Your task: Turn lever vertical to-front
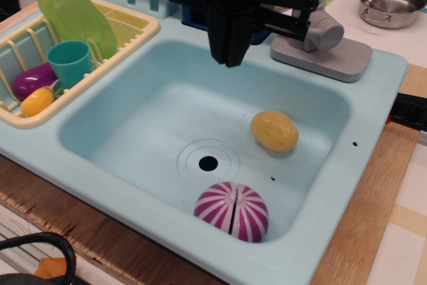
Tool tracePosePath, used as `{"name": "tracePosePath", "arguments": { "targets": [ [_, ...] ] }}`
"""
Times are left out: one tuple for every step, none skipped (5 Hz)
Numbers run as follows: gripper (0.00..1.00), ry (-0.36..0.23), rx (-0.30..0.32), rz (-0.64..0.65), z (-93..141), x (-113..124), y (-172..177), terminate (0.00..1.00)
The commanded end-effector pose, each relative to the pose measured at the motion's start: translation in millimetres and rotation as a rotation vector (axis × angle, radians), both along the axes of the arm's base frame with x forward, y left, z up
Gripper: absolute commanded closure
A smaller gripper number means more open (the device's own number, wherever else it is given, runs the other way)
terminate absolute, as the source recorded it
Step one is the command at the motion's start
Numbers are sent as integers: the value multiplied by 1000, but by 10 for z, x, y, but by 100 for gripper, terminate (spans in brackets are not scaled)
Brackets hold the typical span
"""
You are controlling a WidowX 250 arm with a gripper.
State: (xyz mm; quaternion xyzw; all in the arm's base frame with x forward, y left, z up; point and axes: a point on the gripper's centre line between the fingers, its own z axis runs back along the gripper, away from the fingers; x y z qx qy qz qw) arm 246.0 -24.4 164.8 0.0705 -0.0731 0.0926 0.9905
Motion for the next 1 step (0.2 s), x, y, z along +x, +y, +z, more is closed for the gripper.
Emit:
{"name": "tracePosePath", "arguments": {
  "targets": [
    [0, -11, -15, 3, 91, 52, 39, 100]
  ]
}}
